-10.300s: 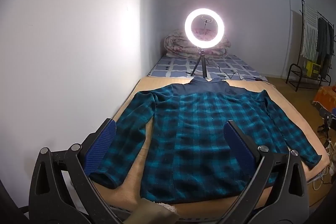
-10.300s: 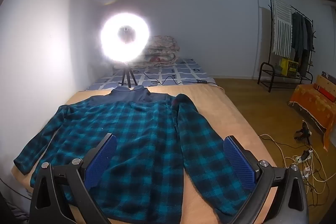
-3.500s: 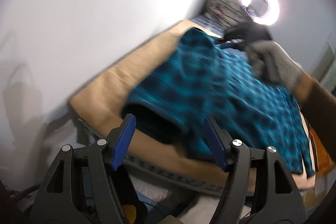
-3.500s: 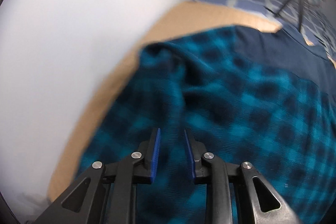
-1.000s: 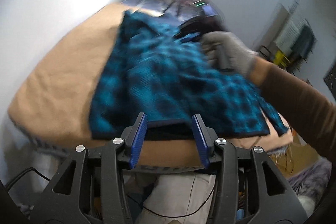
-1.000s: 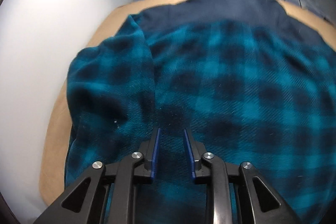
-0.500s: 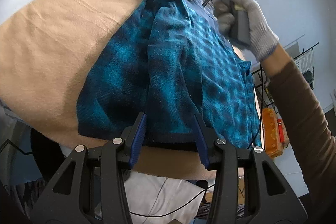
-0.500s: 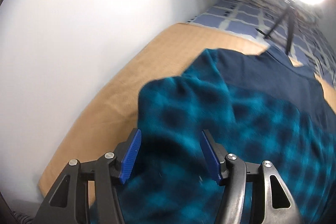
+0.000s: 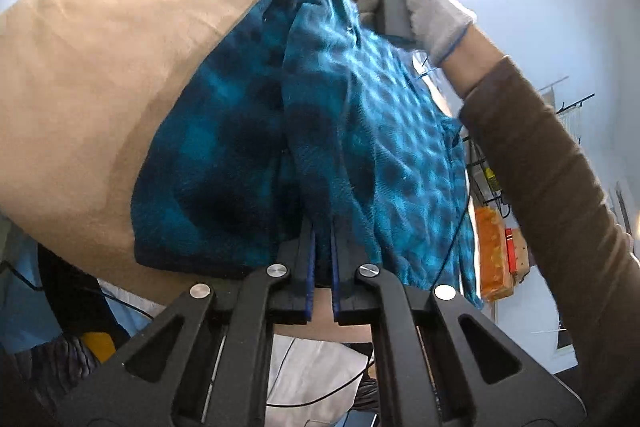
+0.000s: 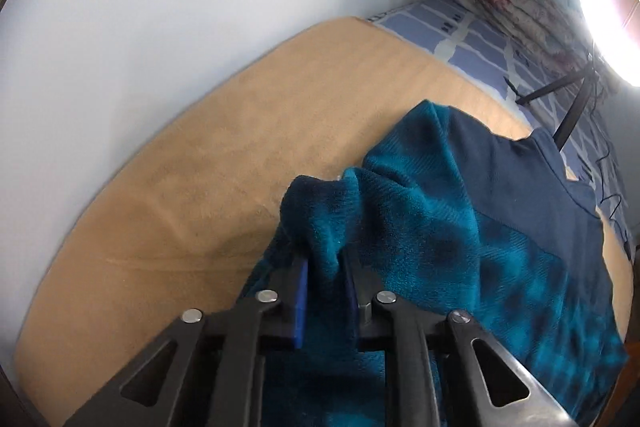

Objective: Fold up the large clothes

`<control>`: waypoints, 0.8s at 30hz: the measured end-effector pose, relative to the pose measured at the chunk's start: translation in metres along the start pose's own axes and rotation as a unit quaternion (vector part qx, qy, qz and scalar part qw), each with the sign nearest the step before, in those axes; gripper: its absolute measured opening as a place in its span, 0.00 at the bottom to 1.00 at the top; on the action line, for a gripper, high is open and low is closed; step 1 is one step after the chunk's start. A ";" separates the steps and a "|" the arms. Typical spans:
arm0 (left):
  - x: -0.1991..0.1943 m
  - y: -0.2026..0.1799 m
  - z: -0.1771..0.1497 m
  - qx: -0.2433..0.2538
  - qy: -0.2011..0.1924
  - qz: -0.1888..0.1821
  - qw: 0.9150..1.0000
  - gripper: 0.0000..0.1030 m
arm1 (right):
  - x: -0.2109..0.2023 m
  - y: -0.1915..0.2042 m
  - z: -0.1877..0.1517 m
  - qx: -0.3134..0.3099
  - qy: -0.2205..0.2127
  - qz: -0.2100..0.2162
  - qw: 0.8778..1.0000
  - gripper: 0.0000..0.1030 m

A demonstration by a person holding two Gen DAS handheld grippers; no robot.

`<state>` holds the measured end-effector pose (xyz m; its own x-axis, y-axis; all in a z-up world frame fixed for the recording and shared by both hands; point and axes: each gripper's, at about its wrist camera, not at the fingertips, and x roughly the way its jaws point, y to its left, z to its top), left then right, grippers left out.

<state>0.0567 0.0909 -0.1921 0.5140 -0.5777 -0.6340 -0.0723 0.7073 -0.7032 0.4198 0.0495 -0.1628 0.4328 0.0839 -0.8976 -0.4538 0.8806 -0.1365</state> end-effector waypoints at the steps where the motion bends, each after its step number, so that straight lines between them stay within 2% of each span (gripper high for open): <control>1: -0.006 0.001 0.000 0.001 -0.005 0.002 1.000 0.03 | 0.000 0.000 0.001 -0.002 -0.001 -0.003 1.000 0.08; 7: -0.035 0.020 0.004 -0.010 -0.044 0.042 0.998 0.03 | -0.011 -0.005 0.011 0.012 -0.021 0.013 1.000 0.05; 10: -0.024 0.032 0.002 -0.026 -0.038 0.072 0.996 0.03 | -0.010 -0.005 0.017 0.025 -0.024 0.025 0.999 0.06; 12: -0.016 0.038 0.001 -0.045 -0.023 0.073 0.996 0.04 | -0.002 -0.001 0.016 0.018 -0.014 0.048 0.999 0.10; 14: -0.018 0.036 0.000 -0.039 -0.032 0.089 0.995 0.09 | 0.002 0.004 0.013 0.011 -0.016 0.045 0.999 0.31; 16: -0.024 0.029 0.000 -0.021 -0.049 0.101 0.994 0.16 | -0.007 0.002 0.006 0.010 -0.029 0.051 0.998 0.34; 18: -0.031 0.023 0.002 0.000 -0.069 0.114 0.991 0.26 | -0.027 -0.009 -0.006 0.020 -0.049 0.076 0.996 0.34; 19: -0.034 0.019 0.001 0.008 -0.079 0.117 0.990 0.34 | -0.042 -0.017 -0.016 0.029 -0.062 0.095 0.993 0.34; 22: -0.035 0.010 0.001 0.026 -0.093 0.125 0.987 0.36 | -0.079 -0.032 -0.057 0.029 -0.095 0.110 0.989 0.34; 24: -0.038 0.010 0.004 0.038 -0.101 0.130 0.986 0.36 | -0.094 -0.033 -0.092 0.018 -0.100 0.122 0.987 0.33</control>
<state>0.0397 0.1214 -0.1744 0.6475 -0.2858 -0.7065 -0.1642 0.8530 -0.4955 0.3229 -0.0307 -0.1128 0.4606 0.3836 -0.8004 -0.5372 0.8383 0.0926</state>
